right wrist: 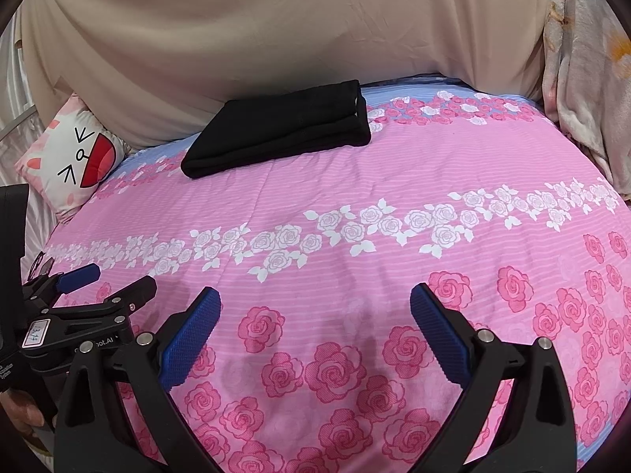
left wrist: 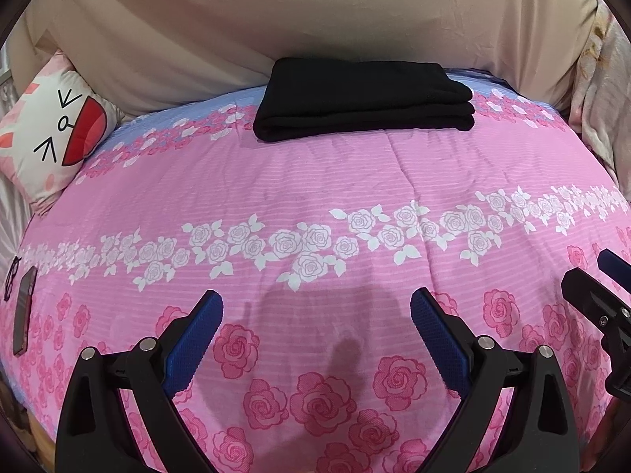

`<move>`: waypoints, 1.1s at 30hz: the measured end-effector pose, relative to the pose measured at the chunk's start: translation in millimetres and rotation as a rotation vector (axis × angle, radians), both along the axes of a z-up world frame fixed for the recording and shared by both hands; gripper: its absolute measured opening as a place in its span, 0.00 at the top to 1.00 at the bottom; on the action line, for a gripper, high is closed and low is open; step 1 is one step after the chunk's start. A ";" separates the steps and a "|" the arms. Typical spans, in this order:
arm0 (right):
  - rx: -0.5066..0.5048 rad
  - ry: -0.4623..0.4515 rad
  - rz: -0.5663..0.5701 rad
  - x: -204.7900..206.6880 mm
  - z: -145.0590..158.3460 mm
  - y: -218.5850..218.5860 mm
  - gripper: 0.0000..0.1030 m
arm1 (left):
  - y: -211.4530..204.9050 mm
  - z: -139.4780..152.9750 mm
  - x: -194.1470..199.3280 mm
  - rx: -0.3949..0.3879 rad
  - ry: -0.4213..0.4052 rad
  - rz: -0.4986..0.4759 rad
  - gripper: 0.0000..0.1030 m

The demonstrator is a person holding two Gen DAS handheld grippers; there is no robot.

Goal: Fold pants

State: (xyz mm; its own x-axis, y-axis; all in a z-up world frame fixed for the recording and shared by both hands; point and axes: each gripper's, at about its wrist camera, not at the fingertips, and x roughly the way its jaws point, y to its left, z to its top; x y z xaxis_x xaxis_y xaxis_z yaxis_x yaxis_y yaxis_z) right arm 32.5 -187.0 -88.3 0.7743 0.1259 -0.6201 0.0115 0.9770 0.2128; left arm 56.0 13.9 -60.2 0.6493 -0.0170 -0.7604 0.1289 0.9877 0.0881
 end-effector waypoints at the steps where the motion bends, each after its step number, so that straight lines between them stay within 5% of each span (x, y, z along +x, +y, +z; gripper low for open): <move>1: -0.001 -0.001 0.000 -0.3 -0.1 0.2 0.08 | -0.1 0.0 0.0 -0.002 0.001 0.001 0.08; 33: 0.000 0.002 0.007 -0.9 -0.7 0.8 0.08 | -5.5 3.7 -6.9 -0.026 -0.037 -0.061 0.08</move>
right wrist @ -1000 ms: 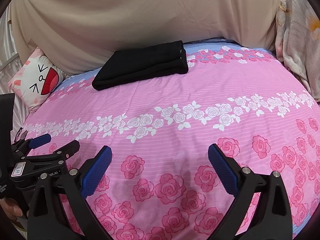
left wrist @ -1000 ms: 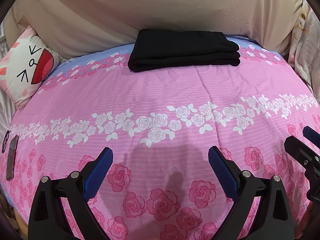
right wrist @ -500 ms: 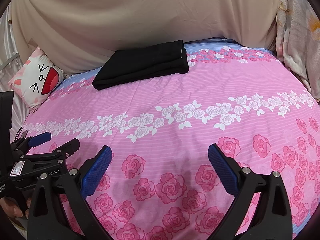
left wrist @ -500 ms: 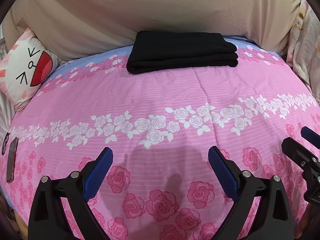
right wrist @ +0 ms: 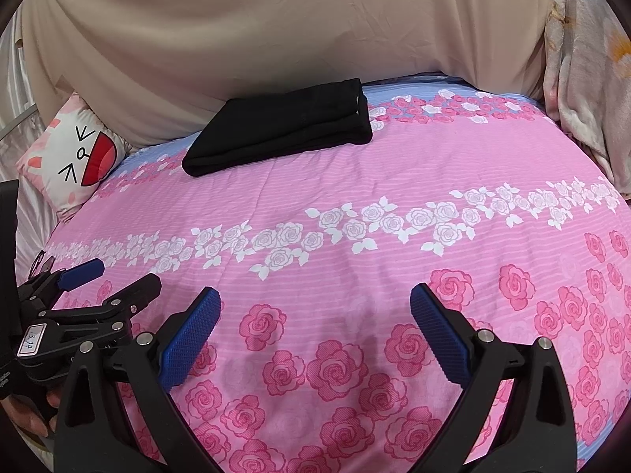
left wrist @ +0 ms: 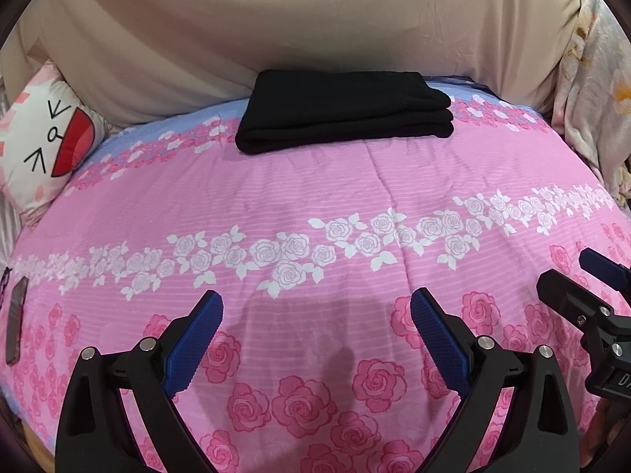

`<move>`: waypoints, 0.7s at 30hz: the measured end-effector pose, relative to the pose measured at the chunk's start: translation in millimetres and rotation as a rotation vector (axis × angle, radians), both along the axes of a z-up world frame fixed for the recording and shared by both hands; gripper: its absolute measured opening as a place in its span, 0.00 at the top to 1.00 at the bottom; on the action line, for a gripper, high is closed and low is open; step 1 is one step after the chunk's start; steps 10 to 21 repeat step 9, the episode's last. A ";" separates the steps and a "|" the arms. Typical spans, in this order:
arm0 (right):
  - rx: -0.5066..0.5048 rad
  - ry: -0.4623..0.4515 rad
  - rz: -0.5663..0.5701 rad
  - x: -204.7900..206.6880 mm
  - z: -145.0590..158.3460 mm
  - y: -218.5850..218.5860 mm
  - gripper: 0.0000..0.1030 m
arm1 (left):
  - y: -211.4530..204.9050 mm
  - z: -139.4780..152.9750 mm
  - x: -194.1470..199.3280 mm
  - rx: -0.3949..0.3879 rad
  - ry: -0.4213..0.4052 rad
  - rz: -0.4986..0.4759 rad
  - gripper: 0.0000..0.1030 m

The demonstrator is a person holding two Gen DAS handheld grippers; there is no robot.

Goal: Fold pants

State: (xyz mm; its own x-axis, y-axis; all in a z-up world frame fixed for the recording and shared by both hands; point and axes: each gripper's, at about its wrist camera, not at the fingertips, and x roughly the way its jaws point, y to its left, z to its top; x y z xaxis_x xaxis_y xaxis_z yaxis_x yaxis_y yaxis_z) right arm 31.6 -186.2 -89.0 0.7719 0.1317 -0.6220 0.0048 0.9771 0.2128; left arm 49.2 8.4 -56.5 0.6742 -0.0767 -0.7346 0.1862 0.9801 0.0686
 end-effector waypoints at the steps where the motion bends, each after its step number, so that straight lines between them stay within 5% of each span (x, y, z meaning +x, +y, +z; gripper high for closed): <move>1: 0.001 0.000 0.000 0.0 0.0 0.0 0.08 | -0.9 0.0 0.5 0.008 0.001 -0.001 0.08; 4: 0.002 -0.001 -0.003 -0.4 -0.1 -0.6 0.08 | -2.9 -1.0 2.7 0.067 -0.007 0.026 0.08; 21: 0.004 -0.006 -0.001 -0.7 0.5 -2.0 0.08 | 2.1 -1.6 3.9 0.050 0.008 0.028 0.08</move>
